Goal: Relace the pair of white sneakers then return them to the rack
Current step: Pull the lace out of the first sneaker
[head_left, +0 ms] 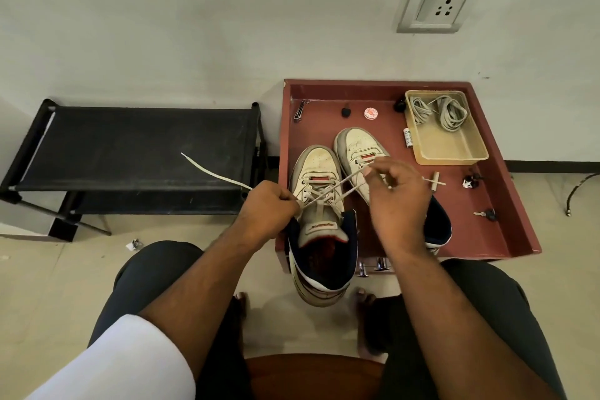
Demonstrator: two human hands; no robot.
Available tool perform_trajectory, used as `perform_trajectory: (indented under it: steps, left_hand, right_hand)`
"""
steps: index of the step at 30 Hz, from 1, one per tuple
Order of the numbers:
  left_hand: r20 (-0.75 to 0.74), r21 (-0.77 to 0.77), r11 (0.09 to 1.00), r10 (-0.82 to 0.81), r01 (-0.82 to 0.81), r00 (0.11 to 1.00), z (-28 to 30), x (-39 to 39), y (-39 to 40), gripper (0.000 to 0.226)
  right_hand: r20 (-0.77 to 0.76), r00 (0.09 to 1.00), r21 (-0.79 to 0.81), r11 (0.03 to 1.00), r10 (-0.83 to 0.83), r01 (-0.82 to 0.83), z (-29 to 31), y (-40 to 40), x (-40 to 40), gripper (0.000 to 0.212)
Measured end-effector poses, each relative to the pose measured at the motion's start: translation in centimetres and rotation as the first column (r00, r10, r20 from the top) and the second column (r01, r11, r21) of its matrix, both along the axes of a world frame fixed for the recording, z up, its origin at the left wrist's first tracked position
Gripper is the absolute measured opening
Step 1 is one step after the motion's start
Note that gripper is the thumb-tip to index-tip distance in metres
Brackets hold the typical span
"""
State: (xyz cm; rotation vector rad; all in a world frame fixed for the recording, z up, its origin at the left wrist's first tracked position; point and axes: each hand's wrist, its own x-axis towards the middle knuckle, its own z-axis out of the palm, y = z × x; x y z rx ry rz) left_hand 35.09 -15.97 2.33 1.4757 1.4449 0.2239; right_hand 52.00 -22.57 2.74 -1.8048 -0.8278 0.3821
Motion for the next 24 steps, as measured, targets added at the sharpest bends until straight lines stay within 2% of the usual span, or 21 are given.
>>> perform_trajectory:
  steps: [2, 4, 5, 6, 7, 8, 9, 10, 11, 13, 14, 15, 17, 19, 20, 21, 22, 23, 24]
  left_hand:
    - [-0.001, 0.0, 1.0, 0.002, -0.002, 1.0, 0.1, 0.0, 0.0, 0.015]
    - [0.0, 0.011, 1.0, -0.004, 0.004, 1.0, 0.1, 0.0, 0.0, 0.015]
    - [0.001, 0.016, 1.0, -0.008, 0.008, 1.0, 0.2, 0.0, 0.0, 0.015]
    - [0.003, 0.02, 1.0, -0.012, 0.011, 1.0, 0.2, 0.0, 0.0, 0.015]
    - [0.006, 0.022, 1.0, -0.014, 0.014, 1.0, 0.2, -0.1, -0.1, 0.014]
    - [0.009, 0.023, 1.0, -0.015, 0.015, 1.0, 0.2, -0.1, -0.2, 0.014]
    - [0.013, 0.022, 1.0, -0.013, 0.013, 1.0, 0.2, -0.1, -0.2, 0.014]
    - [0.016, 0.02, 1.0, -0.008, 0.007, 1.0, 0.1, -0.2, -0.2, 0.014]
    - [0.018, 0.017, 1.0, -0.003, 0.003, 1.0, 0.1, -0.3, -0.2, 0.014]
    - [0.017, 0.01, 1.0, -0.004, 0.004, 1.0, 0.1, -0.2, -0.1, 0.013]
    - [0.015, 0.008, 1.0, -0.005, 0.005, 1.0, 0.1, -0.2, 0.0, 0.013]
    - [0.014, 0.01, 1.0, -0.005, 0.005, 1.0, 0.0, -0.1, 0.1, 0.014]
    - [0.004, 0.018, 1.0, -0.005, 0.005, 1.0, -0.1, 0.0, 0.2, 0.016]
    - [-0.002, 0.027, 1.0, -0.004, 0.004, 1.0, -0.1, 0.1, 0.2, 0.015]
    - [-0.003, 0.032, 0.999, -0.005, 0.005, 1.0, -0.2, 0.1, 0.2, 0.013]
    - [-0.005, 0.038, 0.999, -0.009, 0.009, 1.0, -0.2, 0.1, 0.1, 0.011]
    - [-0.008, 0.047, 0.999, -0.013, 0.014, 1.0, -0.2, 0.0, 0.1, 0.009]
    - [-0.012, 0.058, 0.998, -0.017, 0.018, 1.0, -0.3, 0.0, 0.0, 0.01]
    - [-0.016, 0.069, 0.997, -0.02, 0.021, 1.0, -0.3, 0.1, 0.0, 0.014]
  right_hand:
    - [-0.015, 0.999, 0.046, 0.998, -0.039, 0.039, 0.2, -0.1, 0.1, 0.027]
    - [0.08, 0.987, -0.043, 0.99, 0.139, -0.136, -0.3, 0.1, -0.9, 0.039]
    - [0.211, 0.931, -0.187, 0.947, 0.298, -0.261, -0.8, 0.1, -1.6, 0.04]
    - [0.347, 0.82, -0.354, 0.873, 0.455, -0.335, -1.4, 0.1, -2.4, 0.037]
    - [0.436, 0.695, -0.494, 0.797, 0.572, -0.347, -1.9, 0.2, -2.9, 0.031]
    - [0.468, 0.623, -0.567, 0.754, 0.627, -0.332, -2.4, 0.3, -3.2, 0.025]
    - [0.485, 0.61, -0.578, 0.753, 0.627, -0.314, -2.6, 0.4, -3.3, 0.019]
    - [0.488, 0.646, -0.525, 0.789, 0.587, -0.32, -2.6, 0.5, -3.2, 0.015]
    - [0.457, 0.72, -0.427, 0.839, 0.523, -0.339, -2.4, 0.6, -3.0, 0.011]
    - [0.239, 0.903, -0.157, 0.932, 0.358, -0.327, -1.4, 0.7, -2.2, 0.006]
    - [0.077, 0.961, -0.036, 0.964, 0.265, -0.263, -0.6, 0.6, -1.8, 0.014]
    - [-0.079, 0.982, 0.081, 0.983, 0.173, -0.167, 0.2, 0.5, -1.4, 0.021]
    - [-0.388, 0.92, 0.266, 0.962, 0.045, 0.066, 1.2, 0.4, -0.5, 0.021]
    - [-0.685, 0.723, 0.389, 0.885, 0.092, 0.255, 1.9, 0.3, 0.8, 0.017]
    - [-0.776, 0.613, 0.407, 0.861, 0.15, 0.305, 2.2, 0.2, 1.2, 0.015]
    - [-0.82, 0.541, 0.408, 0.855, 0.189, 0.32, 2.5, 0.1, 1.4, 0.014]
    - [-0.835, 0.515, 0.391, 0.867, 0.193, 0.31, 2.6, 0.0, 1.6, 0.015]
    - [-0.833, 0.526, 0.361, 0.888, 0.17, 0.284, 2.6, 0.0, 1.7, 0.019]
    - [-0.796, 0.59, 0.321, 0.92, 0.135, 0.223, 2.6, 0.0, 1.8, 0.022]
